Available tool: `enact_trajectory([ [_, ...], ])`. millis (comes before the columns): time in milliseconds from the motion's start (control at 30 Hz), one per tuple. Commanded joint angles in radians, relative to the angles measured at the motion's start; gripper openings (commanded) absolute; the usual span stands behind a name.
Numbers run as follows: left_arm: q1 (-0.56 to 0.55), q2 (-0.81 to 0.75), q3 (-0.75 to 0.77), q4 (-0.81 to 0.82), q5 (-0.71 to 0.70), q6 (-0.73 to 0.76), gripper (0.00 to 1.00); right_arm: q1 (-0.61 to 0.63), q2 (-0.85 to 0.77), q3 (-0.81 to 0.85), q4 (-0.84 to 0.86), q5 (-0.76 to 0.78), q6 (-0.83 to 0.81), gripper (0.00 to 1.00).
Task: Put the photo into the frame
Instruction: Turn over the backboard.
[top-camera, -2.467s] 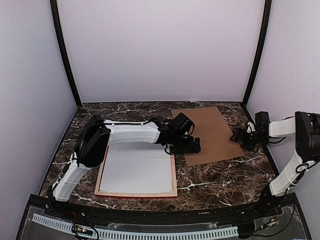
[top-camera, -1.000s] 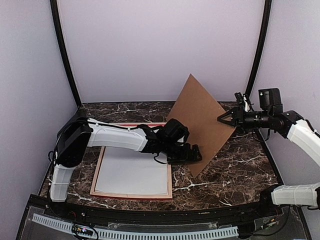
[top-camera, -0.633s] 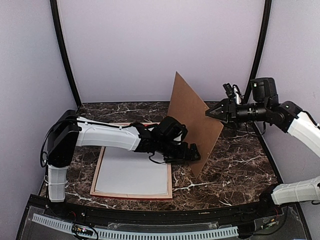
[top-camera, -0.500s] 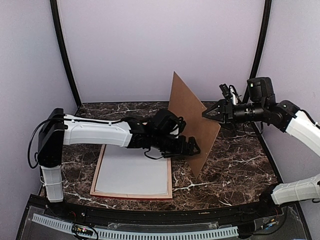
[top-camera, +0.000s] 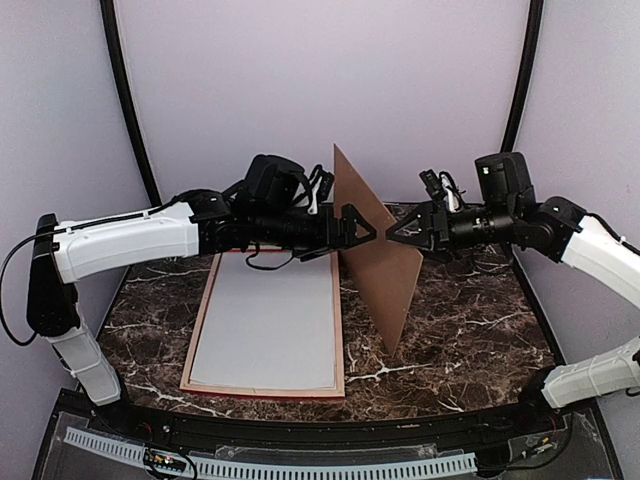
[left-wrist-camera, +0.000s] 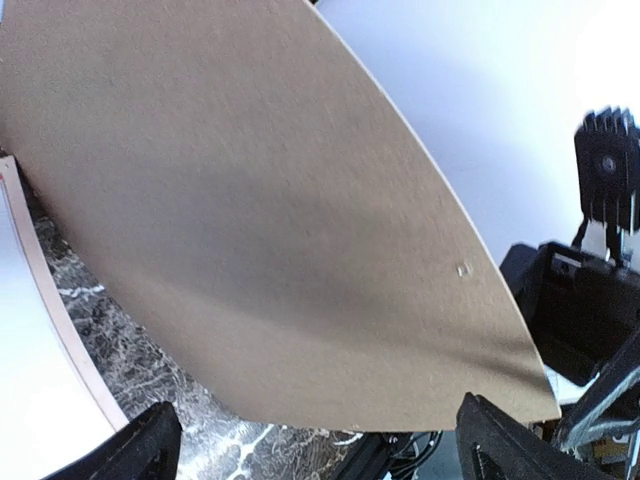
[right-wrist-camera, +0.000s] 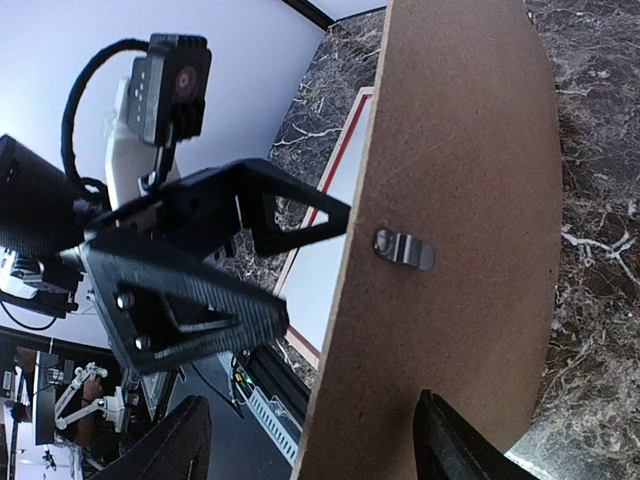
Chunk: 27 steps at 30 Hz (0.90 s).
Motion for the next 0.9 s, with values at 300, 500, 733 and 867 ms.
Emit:
enact_trajectory([
  [300, 0.081, 0.01, 0.134, 0.006, -0.01, 0.021, 0.99, 0.073, 0.04, 0.027, 0.093, 0.035, 0.026, 0.72],
  [500, 0.101, 0.053, 0.184, -0.006, 0.001, 0.006, 0.99, 0.106, 0.061, 0.03, 0.117, 0.037, 0.033, 0.72],
  [733, 0.111, 0.074, 0.195, -0.069, -0.033, -0.002, 0.96, 0.127, 0.082, 0.014, 0.145, 0.031, 0.037, 0.72],
  [867, 0.112, 0.073, 0.183, -0.102, -0.066, 0.011, 0.9, 0.128, 0.092, -0.017, 0.151, 0.043, 0.027, 0.72],
])
